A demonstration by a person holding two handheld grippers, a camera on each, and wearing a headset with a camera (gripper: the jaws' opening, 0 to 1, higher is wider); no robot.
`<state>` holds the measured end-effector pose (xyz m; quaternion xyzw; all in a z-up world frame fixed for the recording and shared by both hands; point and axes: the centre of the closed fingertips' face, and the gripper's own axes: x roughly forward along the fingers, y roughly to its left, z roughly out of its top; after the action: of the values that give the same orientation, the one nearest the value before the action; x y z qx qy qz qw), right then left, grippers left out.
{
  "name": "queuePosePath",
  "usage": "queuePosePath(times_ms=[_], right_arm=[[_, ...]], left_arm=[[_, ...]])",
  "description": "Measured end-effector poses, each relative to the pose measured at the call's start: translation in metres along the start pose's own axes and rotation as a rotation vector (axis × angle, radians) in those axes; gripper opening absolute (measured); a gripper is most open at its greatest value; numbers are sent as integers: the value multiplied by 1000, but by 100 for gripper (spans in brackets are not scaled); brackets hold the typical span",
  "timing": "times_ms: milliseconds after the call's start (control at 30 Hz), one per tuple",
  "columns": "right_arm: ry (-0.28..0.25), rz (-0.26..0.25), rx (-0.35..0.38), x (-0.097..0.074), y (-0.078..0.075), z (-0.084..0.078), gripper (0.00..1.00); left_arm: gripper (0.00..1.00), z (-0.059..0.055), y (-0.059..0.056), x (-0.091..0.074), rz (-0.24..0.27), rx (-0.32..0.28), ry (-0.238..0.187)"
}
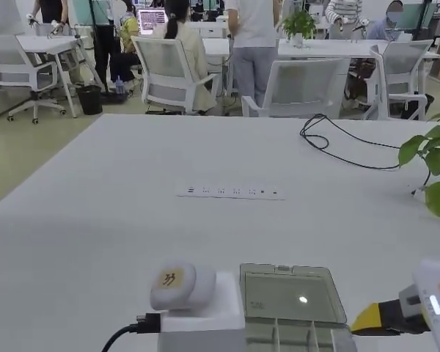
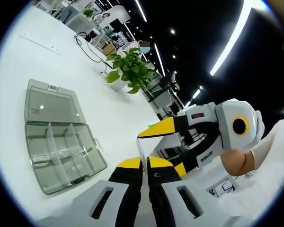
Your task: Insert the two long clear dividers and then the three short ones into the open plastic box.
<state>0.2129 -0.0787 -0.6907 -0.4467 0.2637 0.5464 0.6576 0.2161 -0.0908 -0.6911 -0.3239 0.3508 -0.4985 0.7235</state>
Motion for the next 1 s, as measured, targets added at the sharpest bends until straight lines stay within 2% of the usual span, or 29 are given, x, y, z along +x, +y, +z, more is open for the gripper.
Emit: queuePosePath(times_ms=[267,333,400,433,467,533,633,667,800,833,900,933,1000], right_arm=[[-27,-3,19,-7,-5,4,35],[-57,3,48,-13,-9,6,35],[-107,33,107,-17,-10,9,34],[-133,53,131,-21,-11,11,34],[-151,71,149,-23,-11,12,34],[-196,127,202,-28,-10,15,31],[-233,184,244,-33,-11,17,27],[-250,222,260,-35,-9,18,25],[-271,314,279,-38,-2,22,20],[-273,360,294,-39,4,23,20],[-269,411,290,-39,11,23,19],[-273,409,285,-37,11,24,18],[-281,452,305,-38,16,24,17]], left_arm=[[0,0,0,-3,7,41,1],[0,0,2,-6,15,103,8],[0,-2,2,-8,15,186,32],[0,-3,2,-9,17,262,45],[0,-4,1,-10,13,305,55],[0,-7,-5,-11,-17,370,69],[0,-12,-10,-14,-46,448,101],[0,-13,-12,-15,-56,486,109],[0,-15,-23,-18,-112,592,112],[0,-16,-25,-19,-124,611,113],[0,-17,-28,-20,-138,633,118],[0,-17,-29,-22,-147,637,116],[0,-18,-30,-23,-159,641,120]])
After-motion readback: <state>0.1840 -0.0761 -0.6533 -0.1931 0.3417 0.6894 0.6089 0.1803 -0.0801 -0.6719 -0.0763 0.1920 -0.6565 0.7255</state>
